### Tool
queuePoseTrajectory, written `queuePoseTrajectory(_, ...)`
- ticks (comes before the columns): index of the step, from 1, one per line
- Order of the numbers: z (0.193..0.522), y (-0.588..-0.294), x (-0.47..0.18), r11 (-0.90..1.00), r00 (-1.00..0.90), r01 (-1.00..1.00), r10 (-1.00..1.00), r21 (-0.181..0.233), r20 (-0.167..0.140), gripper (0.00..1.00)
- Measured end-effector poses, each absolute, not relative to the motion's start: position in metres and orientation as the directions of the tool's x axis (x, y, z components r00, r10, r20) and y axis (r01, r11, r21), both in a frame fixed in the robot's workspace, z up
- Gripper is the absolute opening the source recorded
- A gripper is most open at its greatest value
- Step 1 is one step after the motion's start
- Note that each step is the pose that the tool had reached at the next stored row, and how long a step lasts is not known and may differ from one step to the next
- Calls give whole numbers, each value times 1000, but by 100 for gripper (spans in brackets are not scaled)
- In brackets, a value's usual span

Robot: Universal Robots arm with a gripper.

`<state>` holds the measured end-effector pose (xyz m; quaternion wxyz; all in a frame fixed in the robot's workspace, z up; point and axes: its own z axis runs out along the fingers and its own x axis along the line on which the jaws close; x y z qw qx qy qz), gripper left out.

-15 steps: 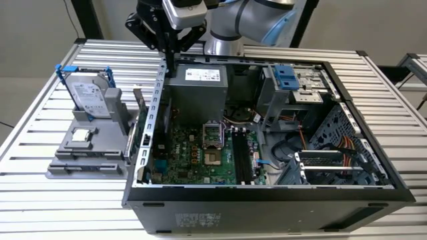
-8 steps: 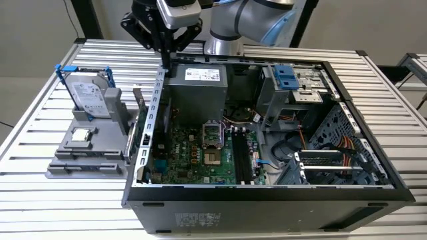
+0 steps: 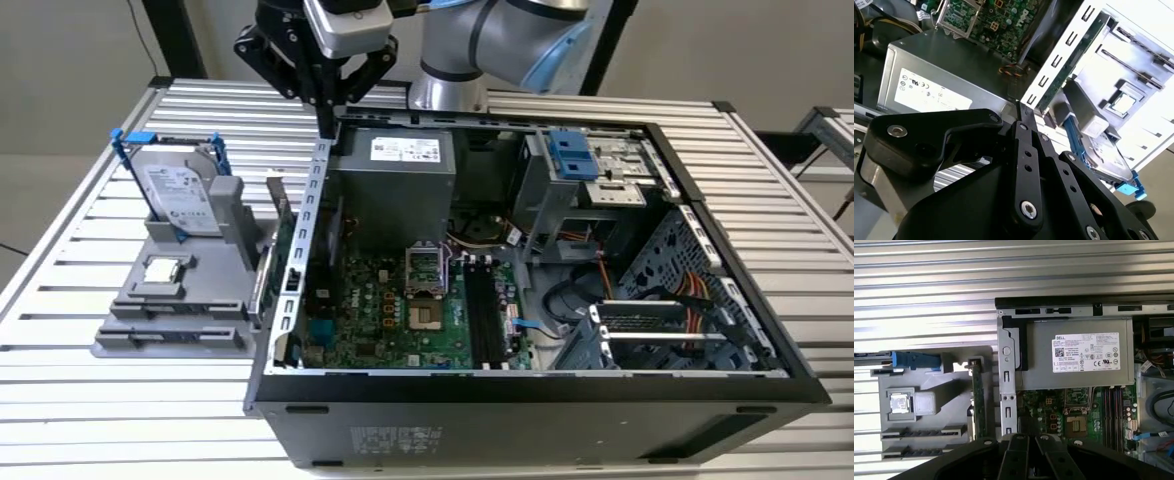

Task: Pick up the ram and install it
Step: 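Reach for the ram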

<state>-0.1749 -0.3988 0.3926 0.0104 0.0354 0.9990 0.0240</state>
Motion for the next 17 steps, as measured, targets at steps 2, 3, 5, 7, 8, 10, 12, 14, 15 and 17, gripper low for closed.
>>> queuePoseTrajectory(2,393,-399,-176,996,-997,70,71,49,-19,0)
queuePoseTrajectory(3,393,-399,-177,996,-997,70,71,49,-19,0)
queuePoseTrajectory(5,393,-399,-179,996,-997,70,71,49,-19,0)
queuePoseTrajectory(7,393,-399,-180,996,-997,70,71,49,-19,0)
queuePoseTrajectory(8,393,-399,-181,996,-997,70,71,49,-19,0)
queuePoseTrajectory(10,393,-399,-182,996,-997,70,71,49,-19,0)
queuePoseTrajectory(12,393,-399,-184,996,-997,70,71,49,-19,0)
queuePoseTrajectory(14,393,-399,-186,996,-997,70,71,49,-19,0)
queuePoseTrajectory(15,393,-399,-186,996,-997,70,71,49,-19,0)
queuePoseTrajectory(17,393,-399,-188,996,-997,70,71,49,-19,0)
